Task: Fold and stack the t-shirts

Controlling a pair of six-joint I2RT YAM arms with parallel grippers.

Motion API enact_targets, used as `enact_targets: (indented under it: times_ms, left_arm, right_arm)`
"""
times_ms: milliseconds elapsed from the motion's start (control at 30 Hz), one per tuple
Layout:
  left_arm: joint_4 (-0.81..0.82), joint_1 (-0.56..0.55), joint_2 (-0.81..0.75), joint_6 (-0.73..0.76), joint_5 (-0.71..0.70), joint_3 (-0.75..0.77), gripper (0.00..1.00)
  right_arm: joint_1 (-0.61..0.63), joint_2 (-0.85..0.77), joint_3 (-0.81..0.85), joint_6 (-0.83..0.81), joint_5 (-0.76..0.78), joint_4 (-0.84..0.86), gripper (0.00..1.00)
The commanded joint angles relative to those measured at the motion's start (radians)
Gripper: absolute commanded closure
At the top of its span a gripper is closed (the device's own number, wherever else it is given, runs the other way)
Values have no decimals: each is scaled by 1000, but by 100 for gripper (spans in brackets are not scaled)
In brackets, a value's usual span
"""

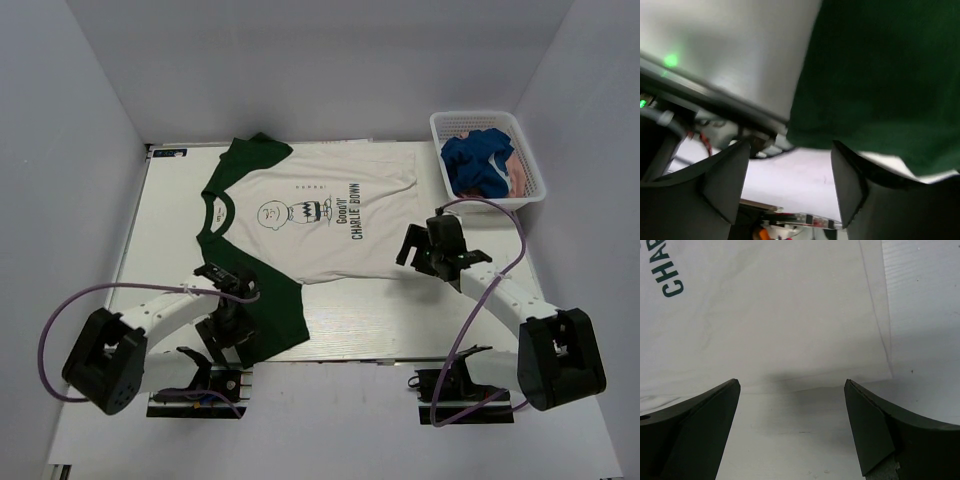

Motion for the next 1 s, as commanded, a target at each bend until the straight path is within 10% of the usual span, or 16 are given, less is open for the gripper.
enact_targets:
  times_ms: [0,200,533,633,967]
  left_arm:
    - [170,-19,56,20,29,-20,26]
    - [206,-28,136,32,6,0,47]
    - [215,-28,177,43,-73,21,52]
    - [239,-28,186,43,-53,0,100]
    - [161,-28,48,84,-94,129,100]
  right_arm:
    - [-21,0,-6,30,-12,-15,10]
    - [-38,-20,-15,13,-43,-9,10]
    - [-50,-72,-26,-5,-57,-11,10]
    - [-61,-92,-36,14,-54,-25,10]
    - [-96,-49,-72,44,77,-75,10]
